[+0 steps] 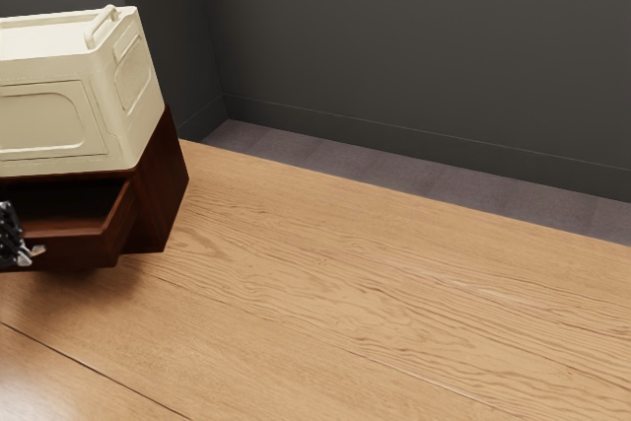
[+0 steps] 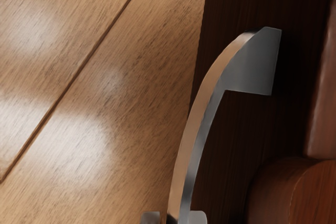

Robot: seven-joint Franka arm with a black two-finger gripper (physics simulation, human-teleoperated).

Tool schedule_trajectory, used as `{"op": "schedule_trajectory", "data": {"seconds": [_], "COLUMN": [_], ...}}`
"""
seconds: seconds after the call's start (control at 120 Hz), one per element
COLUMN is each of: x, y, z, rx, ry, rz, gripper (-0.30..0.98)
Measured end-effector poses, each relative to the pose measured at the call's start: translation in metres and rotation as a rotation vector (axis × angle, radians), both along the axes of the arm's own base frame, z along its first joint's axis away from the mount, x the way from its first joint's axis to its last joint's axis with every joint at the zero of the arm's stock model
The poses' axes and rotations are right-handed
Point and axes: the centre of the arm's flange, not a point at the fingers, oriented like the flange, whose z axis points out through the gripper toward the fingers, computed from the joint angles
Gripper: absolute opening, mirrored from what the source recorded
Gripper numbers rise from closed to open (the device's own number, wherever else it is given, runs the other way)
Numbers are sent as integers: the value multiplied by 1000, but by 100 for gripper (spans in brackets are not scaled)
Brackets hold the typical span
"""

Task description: Pull the drawer handle with one arm to open the drawer

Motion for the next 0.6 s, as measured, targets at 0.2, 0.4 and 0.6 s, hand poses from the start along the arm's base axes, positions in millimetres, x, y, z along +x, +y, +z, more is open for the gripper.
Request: {"op": "schedule_trajectory", "data": {"seconds": [0.2,0.4,0.6], "x": [-8,-19,-25], "y": [-5,-6,-8], "z": [-1,3,3], "rx": [-3,-7,-12], "ry": [6,4,12], "rz": [-12,-13,-16], "gripper": [-10,-10,-10]}}
